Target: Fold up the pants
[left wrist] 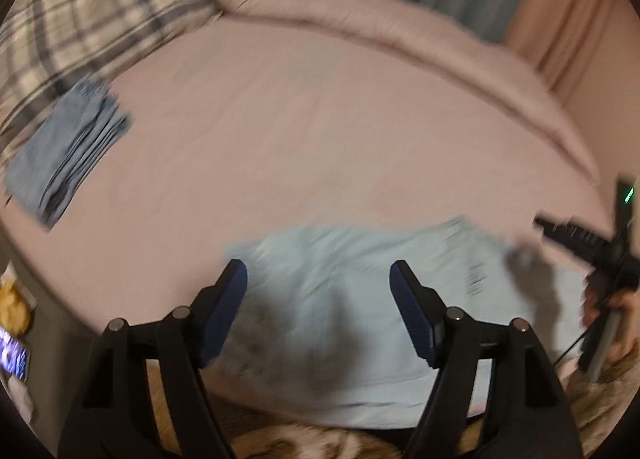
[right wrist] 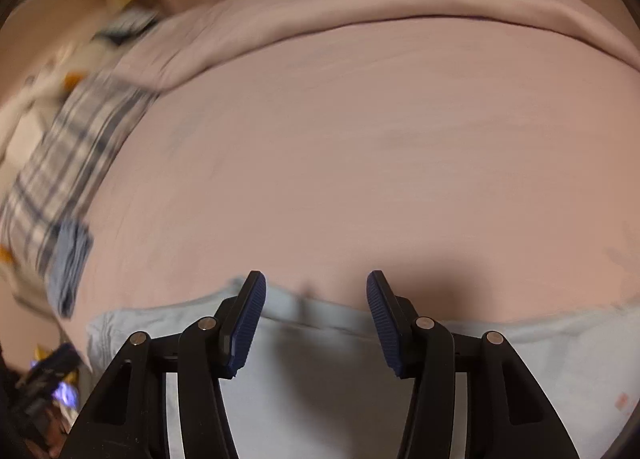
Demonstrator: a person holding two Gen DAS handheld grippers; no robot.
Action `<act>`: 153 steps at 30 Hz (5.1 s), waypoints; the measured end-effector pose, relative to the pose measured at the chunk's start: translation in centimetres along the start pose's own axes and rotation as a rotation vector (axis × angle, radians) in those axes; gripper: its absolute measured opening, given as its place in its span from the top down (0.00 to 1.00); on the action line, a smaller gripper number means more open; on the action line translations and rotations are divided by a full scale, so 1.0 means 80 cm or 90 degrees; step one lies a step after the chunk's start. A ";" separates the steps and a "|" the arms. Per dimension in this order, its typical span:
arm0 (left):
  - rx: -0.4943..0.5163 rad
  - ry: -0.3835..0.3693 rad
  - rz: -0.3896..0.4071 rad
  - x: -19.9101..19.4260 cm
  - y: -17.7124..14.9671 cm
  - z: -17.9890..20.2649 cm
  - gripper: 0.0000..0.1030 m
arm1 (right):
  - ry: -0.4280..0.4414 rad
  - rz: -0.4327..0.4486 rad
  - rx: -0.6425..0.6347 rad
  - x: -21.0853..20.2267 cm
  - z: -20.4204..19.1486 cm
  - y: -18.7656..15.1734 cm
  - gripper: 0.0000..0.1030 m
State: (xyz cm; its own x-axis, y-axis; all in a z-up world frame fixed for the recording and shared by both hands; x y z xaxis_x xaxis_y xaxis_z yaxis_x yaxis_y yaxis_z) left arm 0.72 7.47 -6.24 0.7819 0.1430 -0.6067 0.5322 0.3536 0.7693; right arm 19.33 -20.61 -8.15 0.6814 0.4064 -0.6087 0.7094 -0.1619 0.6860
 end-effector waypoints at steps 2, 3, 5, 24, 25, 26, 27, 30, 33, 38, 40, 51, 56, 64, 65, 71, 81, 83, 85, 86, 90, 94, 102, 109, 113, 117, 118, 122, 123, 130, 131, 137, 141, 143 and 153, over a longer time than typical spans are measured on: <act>-0.002 -0.042 -0.002 0.006 0.009 0.021 0.29 | -0.056 0.016 0.036 -0.023 0.054 0.000 0.41; -0.004 -0.057 -0.010 0.016 0.011 0.034 0.30 | -0.081 0.022 0.051 -0.031 0.076 -0.001 0.40; -0.010 -0.098 -0.033 0.042 0.012 0.064 0.30 | -0.140 0.026 0.100 -0.050 0.134 -0.006 0.39; -0.005 -0.162 -0.198 0.209 -0.047 0.192 0.69 | -0.297 0.090 0.254 -0.101 0.338 -0.018 0.33; -0.014 -0.164 -0.199 0.209 -0.046 0.191 0.69 | -0.298 0.092 0.246 -0.099 0.337 -0.018 0.34; -0.019 -0.166 -0.202 0.210 -0.045 0.190 0.69 | -0.301 0.096 0.240 -0.099 0.336 -0.018 0.38; -0.022 -0.167 -0.203 0.211 -0.045 0.191 0.69 | -0.309 0.096 0.237 -0.102 0.342 -0.013 0.56; -0.018 -0.163 -0.200 0.207 -0.044 0.194 0.69 | -0.282 0.113 0.241 -0.112 0.358 -0.009 0.94; -0.004 -0.155 -0.193 0.206 -0.046 0.194 0.68 | -0.304 0.144 0.228 -0.131 0.357 0.000 0.97; 0.012 -0.141 -0.186 0.209 -0.048 0.196 0.68 | -0.319 0.152 0.253 -0.127 0.378 0.000 0.97; 0.022 -0.137 -0.181 0.209 -0.050 0.195 0.68 | -0.316 0.138 0.258 -0.116 0.384 -0.008 0.98; 0.055 -0.160 -0.170 0.155 -0.056 0.199 0.54 | -0.356 0.161 0.228 -0.188 0.369 -0.026 0.59; 0.064 -0.188 -0.194 0.118 -0.085 0.196 0.53 | -0.360 0.160 0.256 -0.233 0.372 -0.066 0.50; 0.082 -0.187 -0.233 0.096 -0.130 0.198 0.53 | -0.359 0.108 0.271 -0.221 0.374 -0.109 0.73; 0.088 -0.186 -0.233 0.095 -0.133 0.198 0.53 | -0.364 0.110 0.267 -0.221 0.372 -0.109 0.83; 0.080 -0.179 -0.236 0.099 -0.135 0.198 0.53 | -0.375 0.153 0.247 -0.235 0.360 -0.091 0.90; 0.089 -0.166 -0.234 0.098 -0.137 0.199 0.53 | -0.382 0.131 0.287 -0.211 0.386 -0.121 0.92; 0.093 -0.163 -0.237 0.098 -0.135 0.202 0.53 | -0.379 0.130 0.290 -0.215 0.385 -0.121 0.91; 0.089 -0.164 -0.241 0.098 -0.133 0.205 0.53 | -0.380 0.134 0.283 -0.223 0.381 -0.119 0.91; 0.085 -0.169 -0.241 0.097 -0.132 0.206 0.53 | -0.375 0.141 0.281 -0.229 0.378 -0.118 0.89; 0.093 -0.165 -0.225 0.089 -0.127 0.209 0.35 | -0.382 0.174 0.277 -0.258 0.370 -0.120 0.52; 0.107 -0.171 -0.202 0.079 -0.120 0.216 0.29 | -0.319 0.194 0.332 -0.264 0.371 -0.131 0.42; 0.118 -0.184 -0.198 0.071 -0.122 0.219 0.26 | -0.238 0.197 0.414 -0.220 0.379 -0.148 0.42; 0.107 -0.179 -0.196 0.067 -0.123 0.211 0.26 | -0.215 0.222 0.438 -0.203 0.383 -0.130 0.69; 0.102 -0.172 -0.191 0.064 -0.118 0.205 0.26 | -0.206 0.225 0.465 -0.202 0.383 -0.125 0.91; 0.092 -0.165 -0.179 0.063 -0.110 0.195 0.26 | -0.209 0.263 0.369 -0.229 0.340 -0.086 0.93; 0.090 -0.164 -0.177 0.063 -0.109 0.194 0.26 | -0.205 0.271 0.344 -0.235 0.327 -0.075 0.93; 0.081 -0.160 -0.171 0.064 -0.104 0.186 0.26 | -0.168 0.298 0.220 -0.259 0.250 -0.027 0.93; 0.078 -0.159 -0.170 0.063 -0.103 0.183 0.26 | -0.153 0.300 0.184 -0.262 0.224 -0.016 0.93; 0.065 -0.148 -0.166 0.062 -0.097 0.170 0.26 | -0.042 0.257 0.013 -0.240 0.077 0.001 0.93; 0.062 -0.146 -0.165 0.059 -0.097 0.168 0.26 | -0.023 0.244 -0.004 -0.231 0.059 -0.002 0.93; 0.049 -0.139 -0.169 0.058 -0.100 0.156 0.26 | 0.046 0.122 -0.096 -0.142 -0.022 -0.047 0.93; 0.042 -0.135 -0.173 0.056 -0.100 0.148 0.25 | 0.061 0.010 -0.103 -0.088 -0.041 -0.102 0.93; 0.040 -0.134 -0.174 0.055 -0.100 0.145 0.25 | 0.040 -0.024 -0.116 -0.075 -0.044 -0.121 0.93; 0.027 -0.134 -0.177 0.055 -0.100 0.134 0.25 | 0.054 0.000 -0.109 -0.094 -0.055 -0.104 0.93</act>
State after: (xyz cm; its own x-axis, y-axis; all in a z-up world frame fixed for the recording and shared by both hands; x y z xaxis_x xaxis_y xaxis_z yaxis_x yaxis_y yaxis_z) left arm 3.43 -4.65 -12.90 0.6531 -0.1480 -0.7427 0.7433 0.3129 0.5913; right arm 7.50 -18.36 -7.52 0.6588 0.4820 -0.5776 0.6629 -0.0090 0.7487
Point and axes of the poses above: each gripper's, at about its wrist camera, not at the fingertips, and x roughly the way its jaws point, z to its right, y to its top, the point moved 3 cm from there along x, roughly the way its jaws point, and after that the axes turned 15 degrees about z, right-handed, at the moved point
